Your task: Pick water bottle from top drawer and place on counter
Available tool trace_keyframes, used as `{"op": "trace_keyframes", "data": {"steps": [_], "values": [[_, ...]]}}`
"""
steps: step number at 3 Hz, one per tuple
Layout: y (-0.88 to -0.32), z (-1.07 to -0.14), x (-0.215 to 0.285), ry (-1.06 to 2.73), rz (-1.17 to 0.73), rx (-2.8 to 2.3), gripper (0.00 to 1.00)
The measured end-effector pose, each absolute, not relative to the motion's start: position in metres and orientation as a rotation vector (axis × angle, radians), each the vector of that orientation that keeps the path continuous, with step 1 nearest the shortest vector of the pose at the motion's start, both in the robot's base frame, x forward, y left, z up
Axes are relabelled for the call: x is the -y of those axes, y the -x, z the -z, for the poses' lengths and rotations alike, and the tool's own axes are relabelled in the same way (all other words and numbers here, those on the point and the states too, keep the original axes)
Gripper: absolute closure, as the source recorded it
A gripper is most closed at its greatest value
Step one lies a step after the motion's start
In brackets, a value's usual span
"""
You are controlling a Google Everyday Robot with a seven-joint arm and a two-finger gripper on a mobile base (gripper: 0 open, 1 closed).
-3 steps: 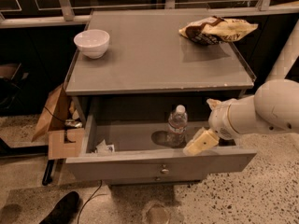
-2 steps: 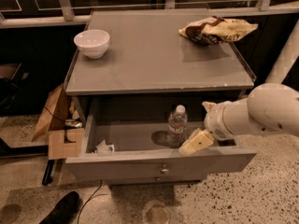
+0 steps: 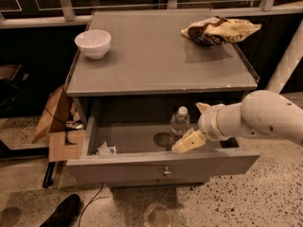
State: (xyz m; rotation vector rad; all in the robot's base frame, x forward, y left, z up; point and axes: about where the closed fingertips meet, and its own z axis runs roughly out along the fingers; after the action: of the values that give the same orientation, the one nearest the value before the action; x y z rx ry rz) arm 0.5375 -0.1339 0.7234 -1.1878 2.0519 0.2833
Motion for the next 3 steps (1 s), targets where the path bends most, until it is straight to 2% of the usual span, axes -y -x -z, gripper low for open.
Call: {"op": "trace_keyframes", "data": {"steps": [2,3], "values": [[-0.558,-0.716,0.123,1.156,-0.29,-1.958,0.02],[-0.566,-0.708,0.12,1.151,-0.295,-1.94,0.21]]}}
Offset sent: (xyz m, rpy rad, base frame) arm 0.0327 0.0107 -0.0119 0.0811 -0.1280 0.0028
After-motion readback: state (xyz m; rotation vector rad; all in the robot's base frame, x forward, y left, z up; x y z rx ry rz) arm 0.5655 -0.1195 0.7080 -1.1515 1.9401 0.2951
